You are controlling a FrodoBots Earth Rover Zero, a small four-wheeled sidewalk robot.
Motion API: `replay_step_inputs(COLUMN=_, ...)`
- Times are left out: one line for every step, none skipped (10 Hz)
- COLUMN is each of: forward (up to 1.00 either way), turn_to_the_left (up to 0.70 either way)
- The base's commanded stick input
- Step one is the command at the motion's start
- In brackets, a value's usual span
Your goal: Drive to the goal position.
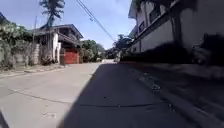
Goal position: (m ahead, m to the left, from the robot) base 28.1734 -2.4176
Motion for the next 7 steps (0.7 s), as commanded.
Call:
replay_step_inputs(forward=1.0, turn_to_the_left=0.01)
replay_step_inputs(forward=1.0, turn_to_the_left=0.0)
replay_step_inputs(forward=1.0, turn_to_the_left=0.0)
replay_step_inputs(forward=1.0, turn_to_the_left=0.0)
replay_step_inputs(forward=1.0, turn_to_the_left=0.0)
replay_step_inputs(forward=1.0, turn_to_the_left=0.0)
replay_step_inputs(forward=1.0, turn_to_the_left=0.0)
